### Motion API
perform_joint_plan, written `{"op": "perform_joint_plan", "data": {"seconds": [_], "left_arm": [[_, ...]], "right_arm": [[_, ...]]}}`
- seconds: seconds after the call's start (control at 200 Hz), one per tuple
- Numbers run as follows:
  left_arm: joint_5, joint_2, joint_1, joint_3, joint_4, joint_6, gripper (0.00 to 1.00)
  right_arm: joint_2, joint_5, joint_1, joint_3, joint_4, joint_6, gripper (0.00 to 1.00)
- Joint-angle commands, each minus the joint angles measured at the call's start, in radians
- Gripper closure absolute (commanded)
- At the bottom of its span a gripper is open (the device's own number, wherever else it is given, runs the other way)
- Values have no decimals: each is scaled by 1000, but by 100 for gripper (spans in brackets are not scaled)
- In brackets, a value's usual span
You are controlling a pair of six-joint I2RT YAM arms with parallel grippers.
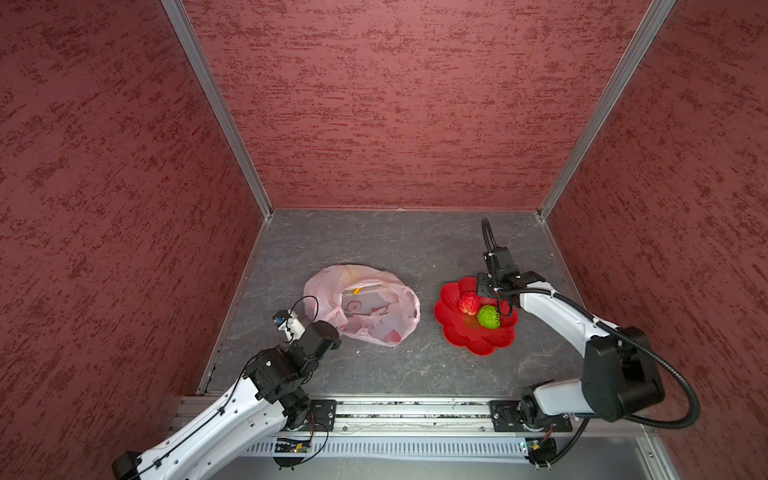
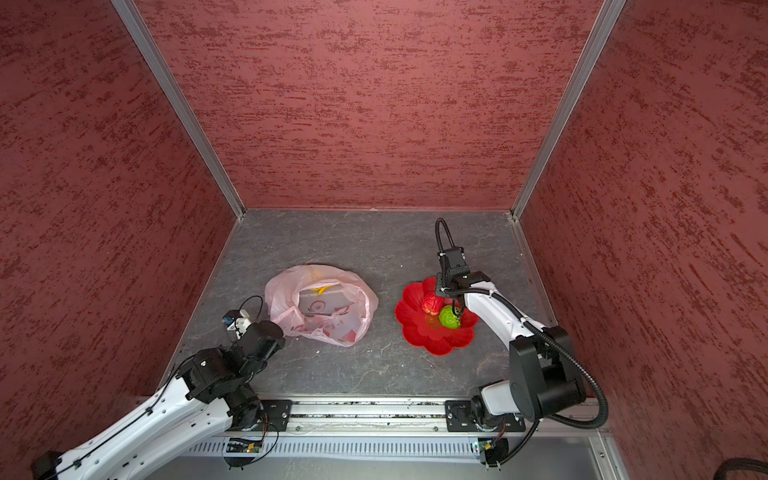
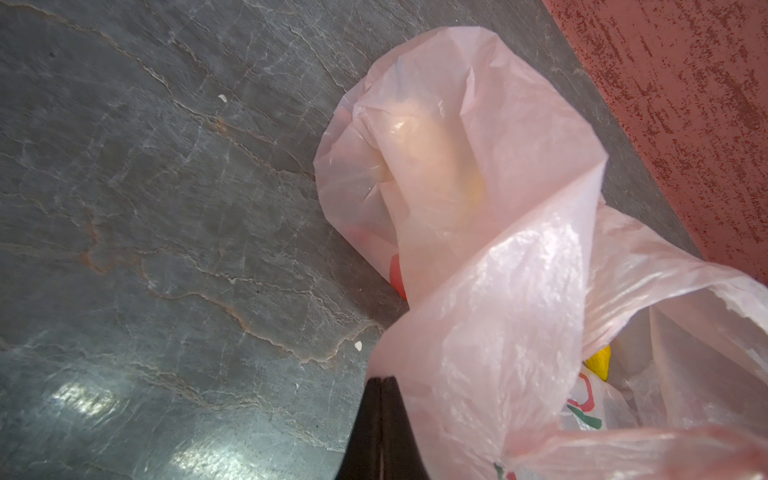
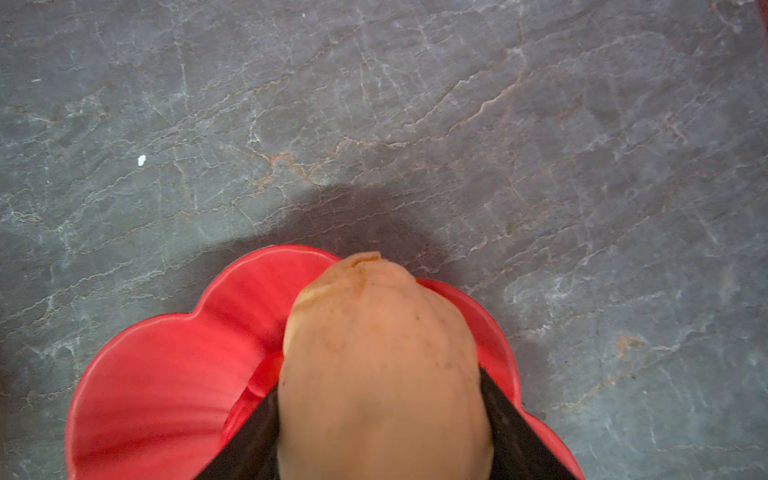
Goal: Take the fake fruits out of the plastic bag
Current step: 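Carry the pale fruit over the red plate and lower it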
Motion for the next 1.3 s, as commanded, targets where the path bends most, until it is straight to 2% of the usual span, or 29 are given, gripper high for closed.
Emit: {"op": "perform_joint_plan", "data": {"seconds": [0.0,1.292], "left_arm": [[7,-8,6,-9,14,20,100],[19,-39,17,-18,2,24,100]], "right_arm": [[6,14,-6,-22,35,7,48],[-48,-56,22,-119,63,83,39]]}}
